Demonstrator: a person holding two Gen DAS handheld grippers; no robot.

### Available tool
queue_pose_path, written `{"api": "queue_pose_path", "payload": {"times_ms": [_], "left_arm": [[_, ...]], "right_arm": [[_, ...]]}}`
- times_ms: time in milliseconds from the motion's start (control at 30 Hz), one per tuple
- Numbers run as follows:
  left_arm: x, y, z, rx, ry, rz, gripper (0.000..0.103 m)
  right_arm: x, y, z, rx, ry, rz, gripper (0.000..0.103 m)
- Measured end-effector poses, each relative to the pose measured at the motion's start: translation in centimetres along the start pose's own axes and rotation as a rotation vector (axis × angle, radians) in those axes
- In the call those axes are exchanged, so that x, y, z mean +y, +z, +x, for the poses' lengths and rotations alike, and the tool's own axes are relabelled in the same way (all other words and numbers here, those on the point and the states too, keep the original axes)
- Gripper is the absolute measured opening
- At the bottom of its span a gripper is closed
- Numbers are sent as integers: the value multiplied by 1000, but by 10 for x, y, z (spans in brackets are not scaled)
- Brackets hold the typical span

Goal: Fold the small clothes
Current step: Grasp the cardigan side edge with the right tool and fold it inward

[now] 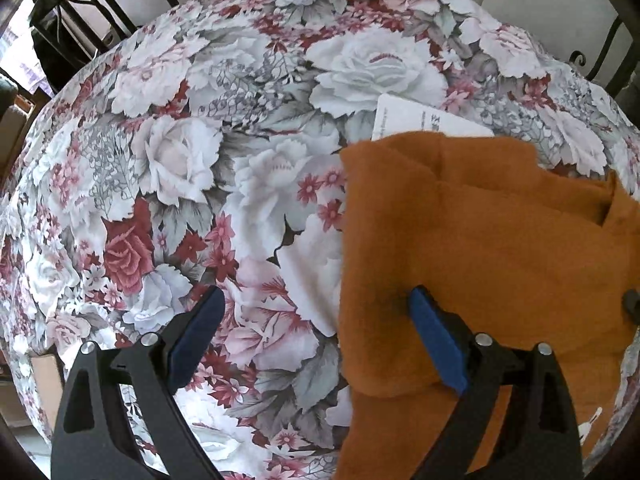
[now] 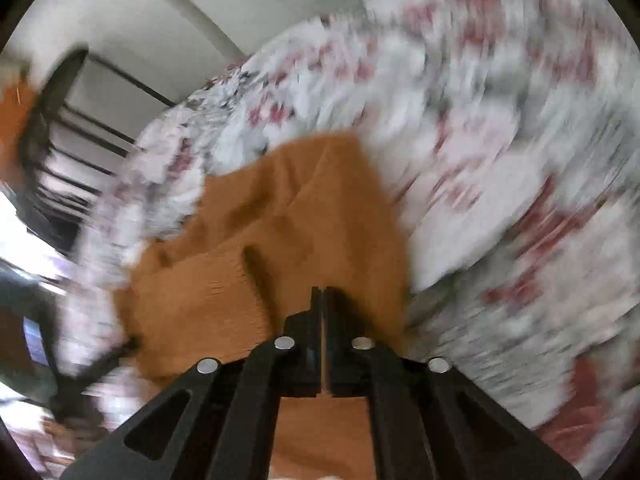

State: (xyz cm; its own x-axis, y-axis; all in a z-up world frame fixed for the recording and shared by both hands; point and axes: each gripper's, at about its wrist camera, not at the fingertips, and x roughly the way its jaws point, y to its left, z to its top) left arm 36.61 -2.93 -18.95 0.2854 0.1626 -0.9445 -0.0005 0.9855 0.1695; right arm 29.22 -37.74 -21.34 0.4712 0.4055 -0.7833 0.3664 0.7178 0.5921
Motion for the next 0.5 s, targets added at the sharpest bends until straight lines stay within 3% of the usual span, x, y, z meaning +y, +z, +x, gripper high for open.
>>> {"api": "queue_pose_path", "payload": {"times_ms": [33, 67, 267, 300, 367, 400, 500], "left_arm": [[1, 0, -2, -3, -5, -2, 91], [2, 0, -3, -5, -9, -5, 91], [10, 2, -6, 5, -20, -29, 91], [11, 1, -6, 4, -25, -35, 91], [11, 1, -6, -5, -29, -38, 91], [15, 3, -8, -10, -26, -40, 91], [20, 5, -15, -28, -20, -59, 91]], "right_arm": [[2, 0, -1, -9, 36, 4, 44], [8, -1, -2, -31, 44, -25, 55], [29, -4, 16, -41, -39, -134, 56], [33, -6, 19, -42, -56, -157, 55], [49, -13, 26, -30, -72, -242, 38], [58, -16, 26, -29, -88, -278, 9], [73, -17, 1, -97, -97, -327, 5]]}}
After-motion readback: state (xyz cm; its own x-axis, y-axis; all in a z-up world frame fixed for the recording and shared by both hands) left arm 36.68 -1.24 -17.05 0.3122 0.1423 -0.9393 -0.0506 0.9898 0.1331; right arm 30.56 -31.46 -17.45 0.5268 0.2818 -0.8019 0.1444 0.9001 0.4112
